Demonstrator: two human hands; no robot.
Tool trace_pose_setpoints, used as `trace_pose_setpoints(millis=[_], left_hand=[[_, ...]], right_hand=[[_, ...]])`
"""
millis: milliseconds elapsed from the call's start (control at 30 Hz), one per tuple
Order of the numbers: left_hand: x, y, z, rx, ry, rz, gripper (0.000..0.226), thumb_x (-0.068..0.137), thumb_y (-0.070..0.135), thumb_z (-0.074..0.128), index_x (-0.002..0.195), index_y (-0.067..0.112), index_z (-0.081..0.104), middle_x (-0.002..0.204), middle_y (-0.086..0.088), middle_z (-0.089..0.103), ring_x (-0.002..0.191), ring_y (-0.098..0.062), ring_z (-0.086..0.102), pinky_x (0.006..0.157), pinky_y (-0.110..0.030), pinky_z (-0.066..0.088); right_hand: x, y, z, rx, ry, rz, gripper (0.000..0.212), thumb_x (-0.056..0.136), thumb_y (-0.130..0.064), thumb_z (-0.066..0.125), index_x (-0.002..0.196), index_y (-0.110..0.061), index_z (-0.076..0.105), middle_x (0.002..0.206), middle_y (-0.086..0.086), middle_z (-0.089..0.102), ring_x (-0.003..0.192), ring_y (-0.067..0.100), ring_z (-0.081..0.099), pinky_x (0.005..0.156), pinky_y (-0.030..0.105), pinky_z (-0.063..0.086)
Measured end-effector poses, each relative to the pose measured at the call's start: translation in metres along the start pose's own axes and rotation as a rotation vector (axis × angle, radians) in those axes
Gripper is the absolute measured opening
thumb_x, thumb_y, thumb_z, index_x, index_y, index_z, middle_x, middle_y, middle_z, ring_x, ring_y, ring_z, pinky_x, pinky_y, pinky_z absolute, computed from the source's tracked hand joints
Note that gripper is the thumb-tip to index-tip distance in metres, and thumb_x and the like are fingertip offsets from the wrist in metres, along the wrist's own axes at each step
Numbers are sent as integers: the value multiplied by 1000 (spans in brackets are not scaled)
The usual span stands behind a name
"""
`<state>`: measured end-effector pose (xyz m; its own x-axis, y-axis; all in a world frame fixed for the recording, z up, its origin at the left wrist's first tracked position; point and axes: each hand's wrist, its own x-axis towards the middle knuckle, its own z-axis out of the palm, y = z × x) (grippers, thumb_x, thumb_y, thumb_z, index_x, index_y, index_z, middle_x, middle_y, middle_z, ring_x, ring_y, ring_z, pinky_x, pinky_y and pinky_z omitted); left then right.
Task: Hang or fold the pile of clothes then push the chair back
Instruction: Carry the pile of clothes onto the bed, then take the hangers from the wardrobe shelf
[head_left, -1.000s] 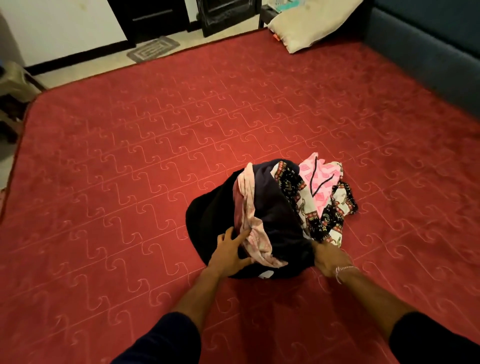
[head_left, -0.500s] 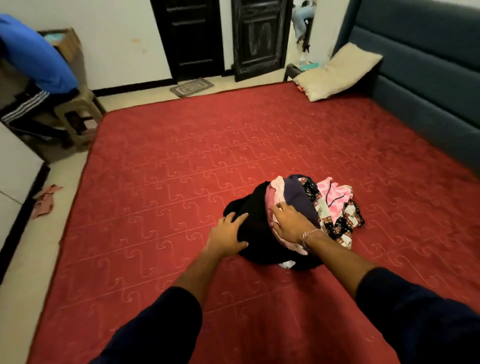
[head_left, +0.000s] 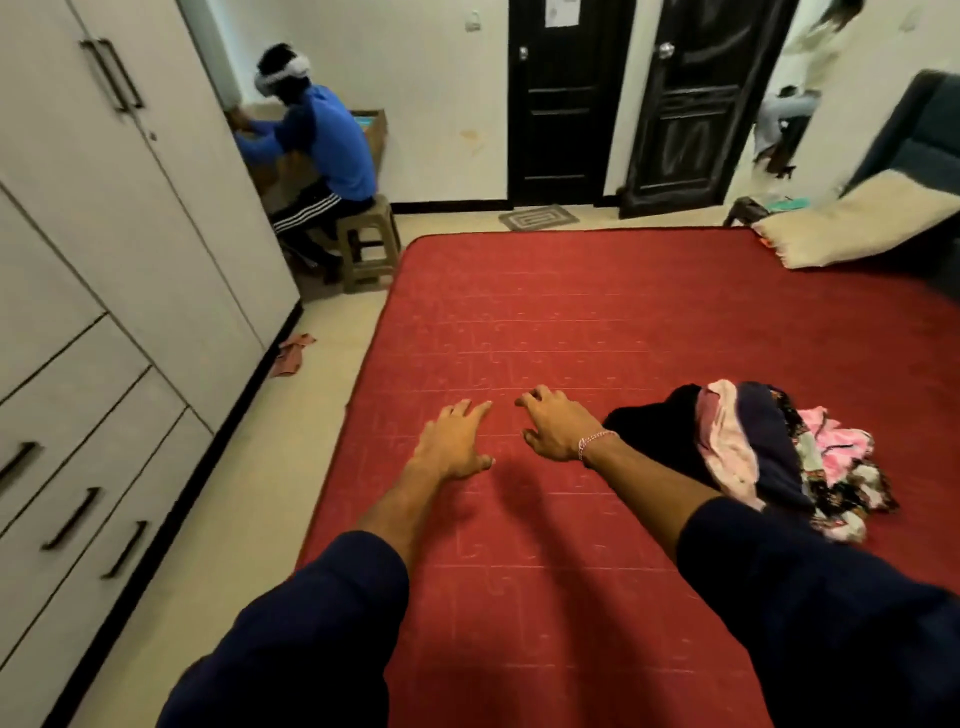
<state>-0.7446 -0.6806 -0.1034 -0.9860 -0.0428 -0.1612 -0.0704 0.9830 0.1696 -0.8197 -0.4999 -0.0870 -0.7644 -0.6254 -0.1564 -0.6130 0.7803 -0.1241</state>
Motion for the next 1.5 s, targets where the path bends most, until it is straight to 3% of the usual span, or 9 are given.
trace_pose_setpoints(millis=[300,500,767,1000,1500], left_hand=[[-143,-162,-3,-38,-17,-334,96,83,52,71,158,29,16,163,-7,21,146,-32,27,109,-55,39],[-232,-235,9,-82,2,-569,91,84,50,71,156,27,21,161,-7,25,144,-31,30,107,-53,40],[-355,-284,29,-188,32,-940,94,83,49,72,157,26,20,163,-9,21,146,-31,28,112,-53,36],[-473,-305,33,-251,90,-1230,92,85,46,72,158,28,19,164,-8,19,148,-30,24,114,-52,33],[-733,-371,35,-277,247,-1519,93,86,51,71,158,24,19,164,-9,21,146,-31,28,113,-50,36]], right_hand=[[50,-208,38,-50,-101,-292,56,95,-35,59,145,-14,42,144,14,42,127,37,48,99,51,48],[69,-329,69,-92,-190,-547,60,96,-32,57,149,-14,38,150,12,40,132,35,47,101,47,47],[67,-473,97,-145,-240,-905,59,96,-33,58,148,-14,39,153,10,39,134,34,44,105,45,45],[15,-594,112,-181,-265,-1165,60,97,-34,58,149,-14,38,153,11,40,136,32,43,107,43,43],[-124,-844,131,-206,-243,-1446,61,97,-36,59,149,-14,38,152,14,38,134,35,44,106,46,44]])
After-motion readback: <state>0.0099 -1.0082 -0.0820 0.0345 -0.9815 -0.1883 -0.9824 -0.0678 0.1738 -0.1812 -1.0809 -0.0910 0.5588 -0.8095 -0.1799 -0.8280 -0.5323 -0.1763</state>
